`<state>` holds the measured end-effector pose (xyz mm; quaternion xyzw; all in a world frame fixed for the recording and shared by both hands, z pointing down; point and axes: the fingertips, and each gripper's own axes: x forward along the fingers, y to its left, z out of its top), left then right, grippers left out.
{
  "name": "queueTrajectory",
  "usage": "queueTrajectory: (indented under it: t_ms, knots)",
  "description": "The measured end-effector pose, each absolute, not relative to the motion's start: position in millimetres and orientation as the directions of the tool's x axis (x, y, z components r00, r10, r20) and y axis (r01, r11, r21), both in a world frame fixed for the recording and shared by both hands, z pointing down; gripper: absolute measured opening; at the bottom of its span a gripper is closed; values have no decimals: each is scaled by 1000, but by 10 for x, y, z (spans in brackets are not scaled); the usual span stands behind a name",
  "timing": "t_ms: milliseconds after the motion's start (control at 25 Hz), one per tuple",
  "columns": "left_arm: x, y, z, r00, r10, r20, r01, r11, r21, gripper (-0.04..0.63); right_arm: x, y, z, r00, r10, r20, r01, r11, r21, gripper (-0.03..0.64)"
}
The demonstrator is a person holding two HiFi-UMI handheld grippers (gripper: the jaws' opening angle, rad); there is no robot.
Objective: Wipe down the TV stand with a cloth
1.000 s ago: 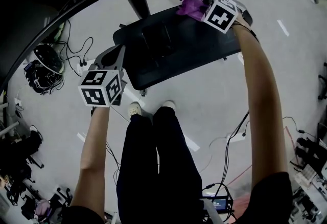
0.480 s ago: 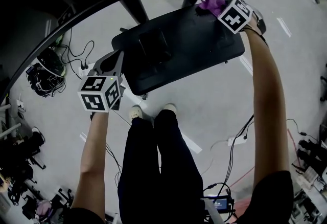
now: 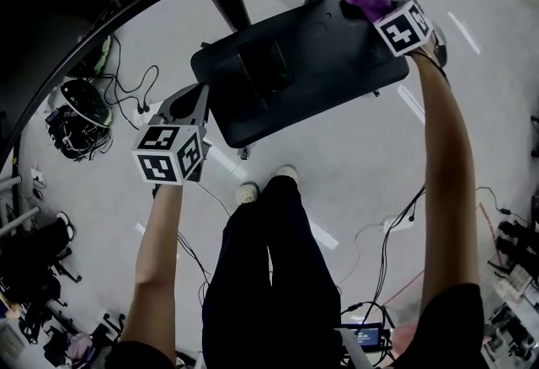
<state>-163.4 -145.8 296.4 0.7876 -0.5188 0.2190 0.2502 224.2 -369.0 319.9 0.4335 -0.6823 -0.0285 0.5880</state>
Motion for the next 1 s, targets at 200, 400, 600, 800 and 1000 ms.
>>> queueTrajectory:
  t_ms: [200, 400, 600, 800, 1000]
  knots:
    - [-1635, -1314, 2917, 393, -709, 586, -917, -351, 190, 8, 2126, -3266, 2990, 4, -638, 770, -696, 552, 460, 77]
    - [-1675, -1150, 2734, 416, -705, 574, -907, -372, 199, 8, 1682, -2744, 2637, -147, -649, 746, -805, 516, 291, 77]
    - [-1819, -993, 2538, 434, -702, 565, -896, -404, 186, 8, 911, -2044, 2259, -311, -603, 734, -804, 579, 135, 77]
    - [-2016, -828, 2490, 434, -705, 560, -899, -382, 215, 8, 142, -1508, 1916, -442, -571, 692, -799, 601, -14, 77]
    - [-2124, -661, 2568, 431, -688, 584, -898, -394, 197, 8, -509, -1164, 1900, -501, -514, 697, -778, 621, -101, 77]
